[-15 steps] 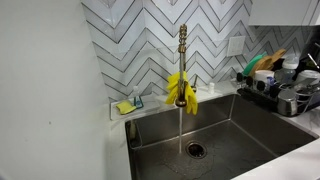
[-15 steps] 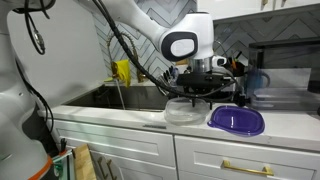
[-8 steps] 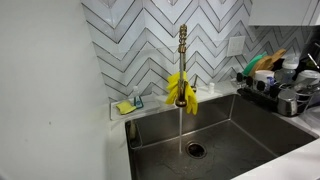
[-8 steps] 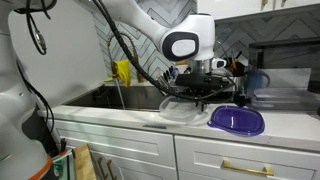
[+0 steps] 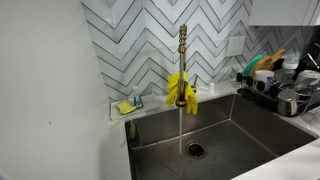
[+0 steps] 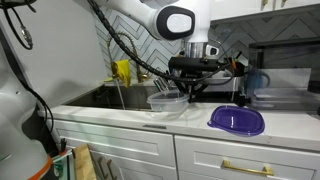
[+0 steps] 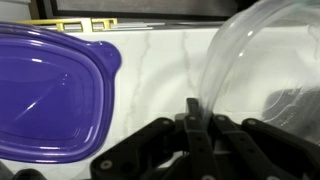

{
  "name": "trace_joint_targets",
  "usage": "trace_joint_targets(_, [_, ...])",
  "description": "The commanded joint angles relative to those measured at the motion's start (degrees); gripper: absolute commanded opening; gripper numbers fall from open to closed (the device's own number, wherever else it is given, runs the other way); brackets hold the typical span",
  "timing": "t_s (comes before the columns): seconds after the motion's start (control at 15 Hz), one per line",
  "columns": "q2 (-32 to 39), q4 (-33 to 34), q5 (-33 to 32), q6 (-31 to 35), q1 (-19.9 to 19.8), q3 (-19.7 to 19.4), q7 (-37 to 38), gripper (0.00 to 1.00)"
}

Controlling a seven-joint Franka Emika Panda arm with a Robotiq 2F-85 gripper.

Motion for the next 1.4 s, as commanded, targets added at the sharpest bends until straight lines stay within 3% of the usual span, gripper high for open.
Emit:
trace_joint_targets(0.0, [-5.38, -1.08, -3.5, -8.0, 1.09, 0.33, -6.55, 0.01])
trace_joint_targets(0.2, [-8.95, -0.69, -3.63, -13.94, 2.98, 1.2, -6.99, 0.01])
trace_joint_targets(0.53, [-13.86, 1.39, -2.57, -23.98, 7.43, 4.41, 2.12, 0.01])
trace_joint_targets(0.73, [-13.95, 6.57, -0.06, -32.58, 10.78, 6.93, 8.59, 0.01])
trace_joint_targets(1.33, [-13.54, 8.07, 0.2, -32.38, 12.71, 7.45, 9.58, 0.05])
